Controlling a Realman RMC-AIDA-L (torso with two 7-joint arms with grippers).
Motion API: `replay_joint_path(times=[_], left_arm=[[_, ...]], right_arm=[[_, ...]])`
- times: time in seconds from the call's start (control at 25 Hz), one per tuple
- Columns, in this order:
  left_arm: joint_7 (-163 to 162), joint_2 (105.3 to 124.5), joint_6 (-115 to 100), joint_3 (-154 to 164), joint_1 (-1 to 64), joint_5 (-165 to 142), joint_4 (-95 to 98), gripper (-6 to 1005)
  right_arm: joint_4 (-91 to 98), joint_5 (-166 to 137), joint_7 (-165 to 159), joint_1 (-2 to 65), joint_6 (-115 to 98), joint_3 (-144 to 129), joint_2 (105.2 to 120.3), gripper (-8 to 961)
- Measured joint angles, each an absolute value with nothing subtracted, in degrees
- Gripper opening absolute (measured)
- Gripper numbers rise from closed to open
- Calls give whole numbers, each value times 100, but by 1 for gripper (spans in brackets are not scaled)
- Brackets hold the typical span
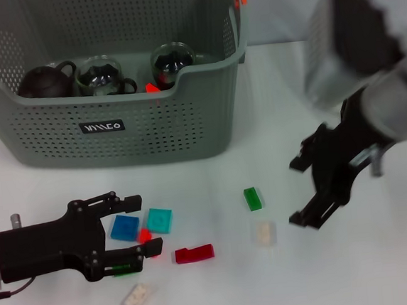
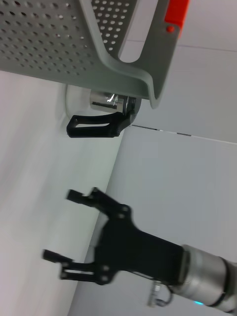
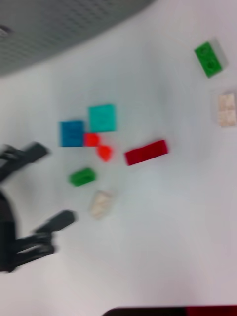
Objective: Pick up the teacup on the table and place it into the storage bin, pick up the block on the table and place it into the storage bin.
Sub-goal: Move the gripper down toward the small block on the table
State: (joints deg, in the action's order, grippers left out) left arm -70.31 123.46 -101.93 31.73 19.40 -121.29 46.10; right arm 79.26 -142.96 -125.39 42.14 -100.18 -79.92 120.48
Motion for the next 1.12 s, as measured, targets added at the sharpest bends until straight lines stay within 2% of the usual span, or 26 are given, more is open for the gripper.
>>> replay_joint_path(times=[0.4,1.12], left_arm=[[-7024,12349,-10162,3172,1950,-12128,4596,827],[-6829,12340,-10142,3173,1934,-12129,4438,827]], right_arm=[[6481,-14400,-13087,4894,-8837,-9484,12083,931],[5799,-14081,-13364,5047,-7876,-10487,12103,879]])
